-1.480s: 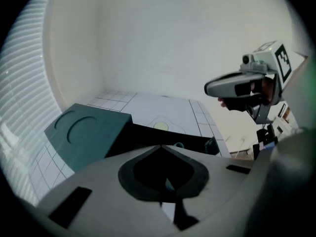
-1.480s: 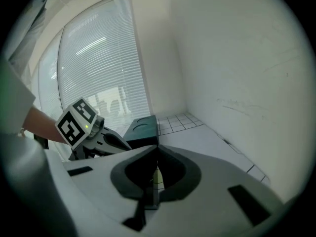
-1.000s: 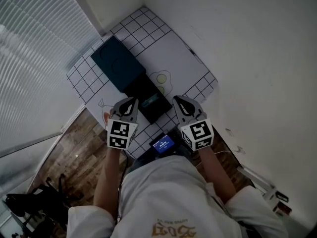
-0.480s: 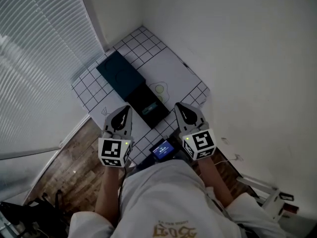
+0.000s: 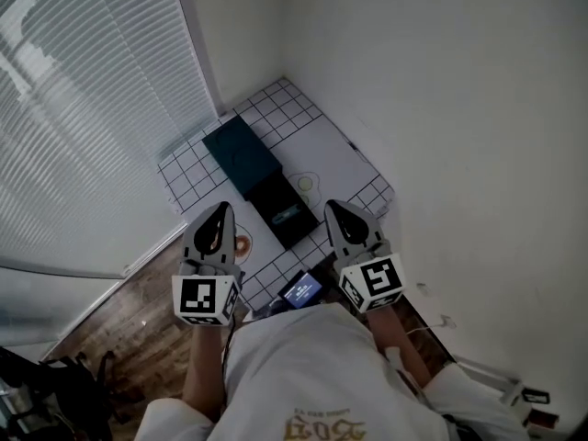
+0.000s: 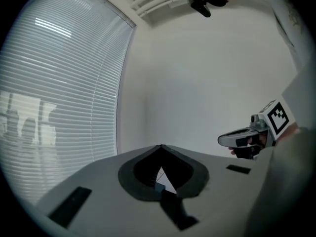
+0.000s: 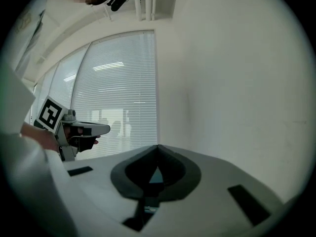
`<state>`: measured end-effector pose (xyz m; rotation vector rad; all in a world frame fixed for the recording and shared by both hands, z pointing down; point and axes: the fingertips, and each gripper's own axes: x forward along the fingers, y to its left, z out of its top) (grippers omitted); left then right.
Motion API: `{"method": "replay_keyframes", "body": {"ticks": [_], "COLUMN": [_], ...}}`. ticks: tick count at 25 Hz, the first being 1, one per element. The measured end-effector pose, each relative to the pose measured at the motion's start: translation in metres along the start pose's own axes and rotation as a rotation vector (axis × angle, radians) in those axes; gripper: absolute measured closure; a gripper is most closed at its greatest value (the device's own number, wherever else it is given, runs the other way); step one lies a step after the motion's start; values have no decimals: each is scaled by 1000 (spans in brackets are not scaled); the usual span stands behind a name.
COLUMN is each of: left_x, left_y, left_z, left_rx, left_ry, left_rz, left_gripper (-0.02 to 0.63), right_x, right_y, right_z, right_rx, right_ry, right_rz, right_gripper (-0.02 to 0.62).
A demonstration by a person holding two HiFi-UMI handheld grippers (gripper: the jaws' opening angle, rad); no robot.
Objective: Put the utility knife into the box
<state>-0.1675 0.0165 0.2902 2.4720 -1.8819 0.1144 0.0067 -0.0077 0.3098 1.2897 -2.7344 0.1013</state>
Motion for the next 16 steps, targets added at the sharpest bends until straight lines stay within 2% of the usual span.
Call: {"method": "replay_keyframes", "body": {"ticks": [4,10,16], "left_x": [-16,-29,-35], "left_y": [-14,-36,-45], "left_z": [15,16,15], "left_rx": [-22,-23,38], "left_ry": [-26,-40,-17], "left_rz": [42,95,140], "left_gripper": [598,598,598], "right_x": [-20,-42,-57], "right_y": [-5,-19,-29], "right_z": [12,8,5], "right_rx": [-10,5,13], "right_ry": [-21,-27,-25], "right_rz": [30,31,28], "right_gripper": [589,589,589]}}
